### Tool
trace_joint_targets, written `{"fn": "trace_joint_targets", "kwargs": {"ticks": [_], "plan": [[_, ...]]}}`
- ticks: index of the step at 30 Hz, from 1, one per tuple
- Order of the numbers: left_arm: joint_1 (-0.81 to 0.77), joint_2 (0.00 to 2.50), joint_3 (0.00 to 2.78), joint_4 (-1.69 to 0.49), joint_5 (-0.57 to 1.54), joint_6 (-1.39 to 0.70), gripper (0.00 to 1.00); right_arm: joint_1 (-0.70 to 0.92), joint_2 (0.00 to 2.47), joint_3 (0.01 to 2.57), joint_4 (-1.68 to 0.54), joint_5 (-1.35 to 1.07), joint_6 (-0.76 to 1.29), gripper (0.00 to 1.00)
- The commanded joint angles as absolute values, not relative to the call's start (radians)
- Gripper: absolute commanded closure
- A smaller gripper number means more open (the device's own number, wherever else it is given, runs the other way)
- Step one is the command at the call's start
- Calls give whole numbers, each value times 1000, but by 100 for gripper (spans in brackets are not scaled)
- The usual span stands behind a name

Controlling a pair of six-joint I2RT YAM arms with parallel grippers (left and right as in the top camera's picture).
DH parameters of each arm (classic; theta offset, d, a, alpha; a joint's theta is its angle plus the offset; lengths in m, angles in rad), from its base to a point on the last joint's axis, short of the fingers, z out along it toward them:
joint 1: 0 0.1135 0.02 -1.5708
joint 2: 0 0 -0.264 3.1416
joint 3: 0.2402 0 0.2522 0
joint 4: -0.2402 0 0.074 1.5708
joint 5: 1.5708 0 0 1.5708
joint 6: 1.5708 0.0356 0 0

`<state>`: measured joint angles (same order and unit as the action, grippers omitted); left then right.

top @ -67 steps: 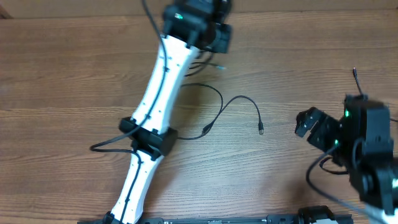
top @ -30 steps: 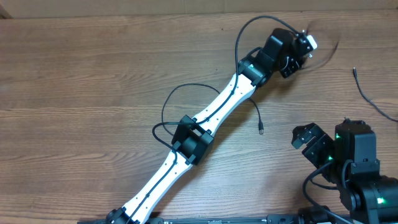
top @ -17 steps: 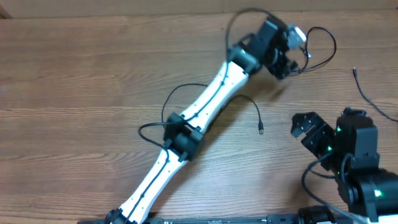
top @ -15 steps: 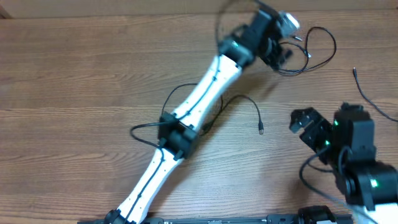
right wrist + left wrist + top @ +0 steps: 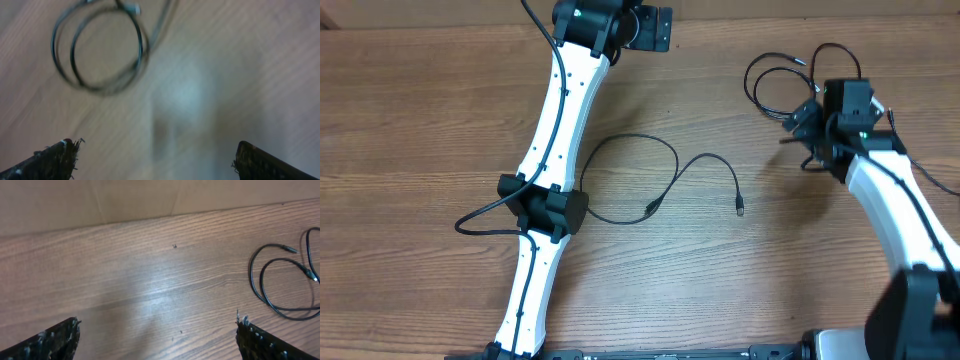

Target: Untangle cables

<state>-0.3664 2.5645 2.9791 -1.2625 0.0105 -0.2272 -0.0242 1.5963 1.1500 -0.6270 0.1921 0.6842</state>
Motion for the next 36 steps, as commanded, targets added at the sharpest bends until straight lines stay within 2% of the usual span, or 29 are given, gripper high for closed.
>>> {"fn": "trace_joint_targets", "kwargs": {"ticks": [1,13,16,22,27,33,34,36], "plan": [[-373,2564,2983,-1272,3,-270,0,-47,1713,1217,-518,232,572,0],[-374,2564,2982,-1286,2,-270,0,-48,1966,1246,-245,318,533,1],[-373,2564,2982,-1286,2,-270,0,-48,2013,1246,-198,359,533,7],[-373,2564,2982,-1286,0,-270,1,-49,2097,1245,-107,364,533,13],[-373,2564,2982,-1286,0,-270,1,-49,2135,1245,-47,347,532,41],[-373,2564,2982,-1286,0,-270,0,-63,2139,1245,61,408,482,91],[-373,2564,2982,-1286,0,-270,0,-70,2139,1245,77,426,480,96],[-373,2564,2982,-1286,0,-270,0,-106,2139,1245,140,456,463,96]]}}
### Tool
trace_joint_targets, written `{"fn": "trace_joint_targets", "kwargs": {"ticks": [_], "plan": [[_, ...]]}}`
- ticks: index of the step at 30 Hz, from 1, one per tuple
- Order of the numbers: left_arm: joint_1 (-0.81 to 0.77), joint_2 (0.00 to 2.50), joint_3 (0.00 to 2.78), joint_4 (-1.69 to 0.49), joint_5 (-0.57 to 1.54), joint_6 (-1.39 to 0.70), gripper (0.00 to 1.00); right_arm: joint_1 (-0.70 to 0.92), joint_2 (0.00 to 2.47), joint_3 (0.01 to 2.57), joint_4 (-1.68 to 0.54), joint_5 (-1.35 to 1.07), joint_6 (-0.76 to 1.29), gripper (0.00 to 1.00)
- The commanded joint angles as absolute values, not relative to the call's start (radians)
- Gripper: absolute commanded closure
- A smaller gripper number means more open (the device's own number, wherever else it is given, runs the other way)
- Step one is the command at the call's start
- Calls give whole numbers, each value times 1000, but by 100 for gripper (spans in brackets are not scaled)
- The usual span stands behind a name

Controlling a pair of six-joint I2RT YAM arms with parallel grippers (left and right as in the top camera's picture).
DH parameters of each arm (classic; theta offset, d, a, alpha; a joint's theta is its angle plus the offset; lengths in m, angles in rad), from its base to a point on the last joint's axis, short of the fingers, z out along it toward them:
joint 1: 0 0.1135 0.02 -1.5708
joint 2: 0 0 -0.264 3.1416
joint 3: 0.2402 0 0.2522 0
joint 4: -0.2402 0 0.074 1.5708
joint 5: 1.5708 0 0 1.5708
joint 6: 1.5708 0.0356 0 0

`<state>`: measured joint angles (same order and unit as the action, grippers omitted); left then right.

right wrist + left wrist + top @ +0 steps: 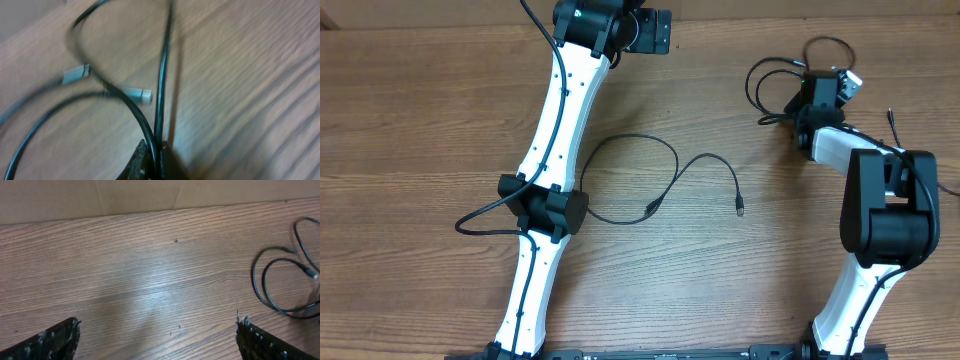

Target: Untangle cables

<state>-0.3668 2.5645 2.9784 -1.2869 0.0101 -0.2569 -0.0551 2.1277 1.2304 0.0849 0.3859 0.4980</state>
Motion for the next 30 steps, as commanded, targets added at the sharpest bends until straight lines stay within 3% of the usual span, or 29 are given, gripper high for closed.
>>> {"fn": "trace_joint_targets", "kwargs": {"ticks": [1,6,11,22,26,29,30], "plan": [[-373,2564,2982,-1286,0,-270,1,-122,2139,1245,165,452,452,96],[-373,2564,2982,-1286,0,-270,1,-225,2139,1245,284,416,393,96],[-373,2564,2982,-1286,0,-270,0,-318,2139,1253,356,208,302,96],[-373,2564,2982,-1286,0,-270,0,-275,2139,1261,332,164,201,94],[-373,2564,2982,-1286,0,-270,1,-282,2133,1270,260,228,212,35],[-373,2564,2982,-1286,0,-270,0,-286,2094,1300,147,278,212,3],[-373,2564,2982,-1286,0,-270,0,-287,2075,1310,115,276,212,0]]}}
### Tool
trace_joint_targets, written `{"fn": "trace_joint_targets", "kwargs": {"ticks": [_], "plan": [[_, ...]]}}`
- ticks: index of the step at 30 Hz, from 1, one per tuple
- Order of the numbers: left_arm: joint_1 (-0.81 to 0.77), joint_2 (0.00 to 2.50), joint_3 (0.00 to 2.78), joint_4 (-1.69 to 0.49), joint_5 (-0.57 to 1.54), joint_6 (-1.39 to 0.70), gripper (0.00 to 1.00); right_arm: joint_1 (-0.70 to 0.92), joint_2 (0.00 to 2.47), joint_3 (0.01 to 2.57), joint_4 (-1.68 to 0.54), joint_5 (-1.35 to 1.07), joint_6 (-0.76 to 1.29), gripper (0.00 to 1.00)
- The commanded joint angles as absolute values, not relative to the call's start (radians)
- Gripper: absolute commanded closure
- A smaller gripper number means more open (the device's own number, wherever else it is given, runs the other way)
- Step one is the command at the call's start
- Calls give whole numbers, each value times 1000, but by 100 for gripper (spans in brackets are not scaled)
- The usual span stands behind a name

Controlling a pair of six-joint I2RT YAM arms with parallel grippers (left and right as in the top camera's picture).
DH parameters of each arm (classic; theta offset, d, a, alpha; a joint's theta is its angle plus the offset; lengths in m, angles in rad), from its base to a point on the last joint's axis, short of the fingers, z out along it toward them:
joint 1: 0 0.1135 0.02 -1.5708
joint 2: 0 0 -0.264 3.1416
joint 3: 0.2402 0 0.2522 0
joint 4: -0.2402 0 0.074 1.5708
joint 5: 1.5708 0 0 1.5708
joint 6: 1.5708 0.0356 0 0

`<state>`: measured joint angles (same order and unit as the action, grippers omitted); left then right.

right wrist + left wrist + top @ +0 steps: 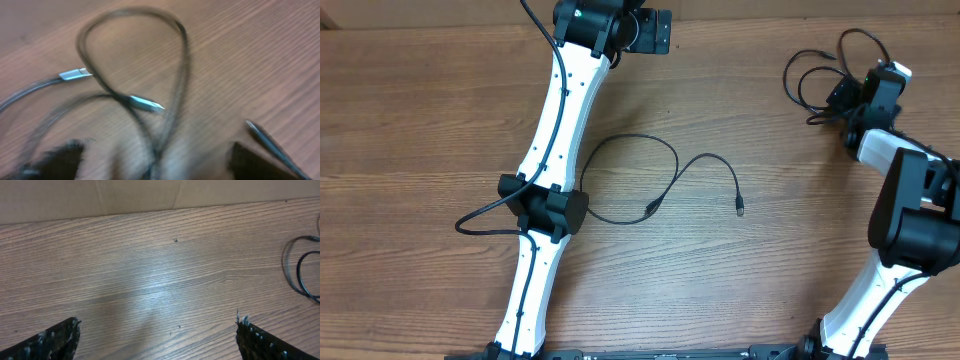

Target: Untangle cables

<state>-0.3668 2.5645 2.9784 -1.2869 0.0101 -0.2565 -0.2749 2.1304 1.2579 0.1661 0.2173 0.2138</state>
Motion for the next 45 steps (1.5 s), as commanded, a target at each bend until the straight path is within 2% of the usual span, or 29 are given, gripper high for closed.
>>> {"fn": "trace_joint_targets", "kwargs": {"ticks": [1,7,14,18,23,32,35,45], "plan": [[-373,2564,2982,-1286,0,-270,1,-287,2049,1321,79,276,212,0],[-373,2564,2982,-1286,0,-270,0,-287,1827,1336,-119,275,247,0],[-373,2564,2982,-1286,0,-270,1,-287,1588,1336,-448,167,527,0],[-373,2564,2982,-1263,1,-275,0,-286,1501,1336,-597,49,599,0],[-373,2557,2983,-1307,6,-284,0,-286,1430,1336,-744,-7,602,0],[-395,2480,2989,-1532,-259,-299,0,-282,1365,1336,-905,-8,602,0],[-424,2410,2989,-1591,-334,-300,0,-273,1358,1336,-941,-28,598,0],[-562,2251,2988,-1690,-392,-356,1,-197,1289,1336,-1061,-32,522,0]]}}
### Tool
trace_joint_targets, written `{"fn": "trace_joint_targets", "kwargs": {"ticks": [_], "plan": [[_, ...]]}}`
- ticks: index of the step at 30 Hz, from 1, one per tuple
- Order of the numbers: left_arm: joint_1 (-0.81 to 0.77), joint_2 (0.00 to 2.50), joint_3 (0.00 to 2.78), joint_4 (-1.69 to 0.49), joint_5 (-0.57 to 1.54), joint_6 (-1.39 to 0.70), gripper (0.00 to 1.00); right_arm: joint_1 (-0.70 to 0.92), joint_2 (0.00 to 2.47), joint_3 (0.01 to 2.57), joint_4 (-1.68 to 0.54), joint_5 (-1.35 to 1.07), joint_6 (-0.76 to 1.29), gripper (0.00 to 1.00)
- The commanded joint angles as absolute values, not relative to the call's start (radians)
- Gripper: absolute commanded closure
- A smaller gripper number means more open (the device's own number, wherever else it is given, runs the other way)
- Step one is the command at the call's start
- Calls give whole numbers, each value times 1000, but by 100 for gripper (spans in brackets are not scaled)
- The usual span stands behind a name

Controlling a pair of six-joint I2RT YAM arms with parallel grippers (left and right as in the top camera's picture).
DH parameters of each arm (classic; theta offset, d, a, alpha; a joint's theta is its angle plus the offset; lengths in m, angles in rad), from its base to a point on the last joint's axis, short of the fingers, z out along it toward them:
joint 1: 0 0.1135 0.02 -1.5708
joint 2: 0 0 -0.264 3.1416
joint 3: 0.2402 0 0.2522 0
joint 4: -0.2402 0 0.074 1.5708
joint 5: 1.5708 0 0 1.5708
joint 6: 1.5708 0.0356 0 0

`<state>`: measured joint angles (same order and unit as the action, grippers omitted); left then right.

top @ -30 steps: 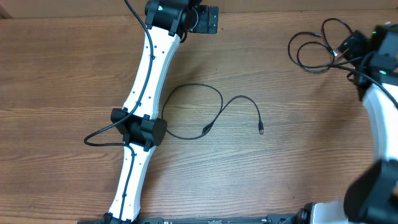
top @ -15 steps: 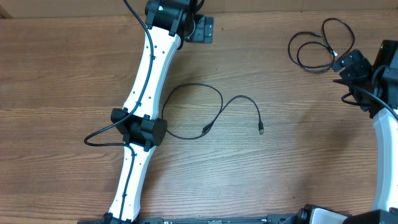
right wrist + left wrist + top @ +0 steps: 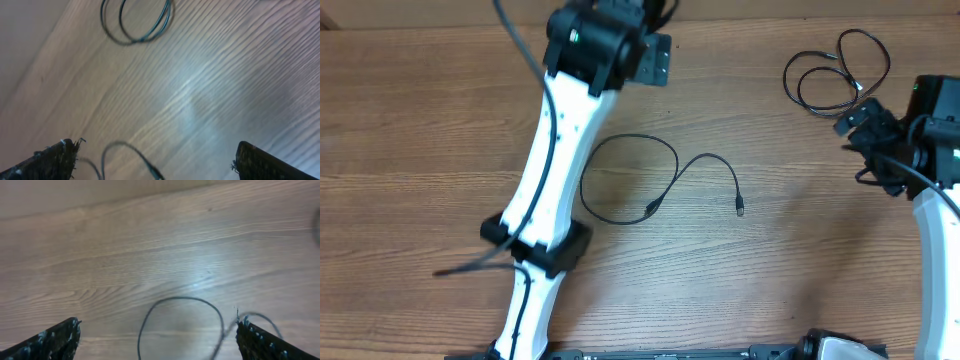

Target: Untangle cables

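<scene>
Two thin black cables lie apart on the wooden table. One cable (image 3: 665,180) sprawls mid-table in a loop with both plugs free; its loop (image 3: 181,301) shows between my left gripper's fingers. The other cable (image 3: 835,70) lies coiled at the far right, seen as a double loop (image 3: 137,20) in the right wrist view. My left gripper (image 3: 658,58) hovers open above and behind the middle cable, holding nothing (image 3: 157,341). My right gripper (image 3: 857,125) is open and empty just near of the coil, with the middle cable's end (image 3: 137,156) at its lower left.
The wooden table (image 3: 420,150) runs to a far edge with cardboard behind it (image 3: 100,192). The left arm's white links (image 3: 555,150) stretch over the table's left half, close to the middle cable. The right arm (image 3: 935,215) stands along the right edge.
My right gripper has pulled back toward the near side, away from the coiled cable, which stays at the far right. My left wrist has shifted so the middle cable's loop now lies beneath it.
At first my right gripper was open beside the coiled cable, further left on the table. Then it was shut on that cable. Later the coil lay further right with the jaws apart. Now the coil rests there alone and both grippers are open.
</scene>
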<state>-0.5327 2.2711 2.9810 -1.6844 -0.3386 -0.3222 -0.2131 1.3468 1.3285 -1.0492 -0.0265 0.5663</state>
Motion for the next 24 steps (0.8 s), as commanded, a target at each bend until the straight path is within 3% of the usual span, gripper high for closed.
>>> {"fn": "trace_joint_targets", "kwargs": {"ticks": [1,7,12,20,24], "plan": [[-572,2251,2988,-1690,-392,-355,1,-197,1279,1336,-1069,-32,522,0],[-614,2251,2980,-1690,-384,-339,1,-197,1224,1336,-1087,-25,494,0],[-620,2194,2982,-1658,-539,-334,1,-196,1214,1336,-1108,-29,492,0],[-545,2207,2980,-1230,-543,-268,0,-196,1214,1336,-1103,-20,434,0],[-443,2231,2957,-1196,-445,-269,0,-197,1214,1336,-1095,-20,390,0]]}}
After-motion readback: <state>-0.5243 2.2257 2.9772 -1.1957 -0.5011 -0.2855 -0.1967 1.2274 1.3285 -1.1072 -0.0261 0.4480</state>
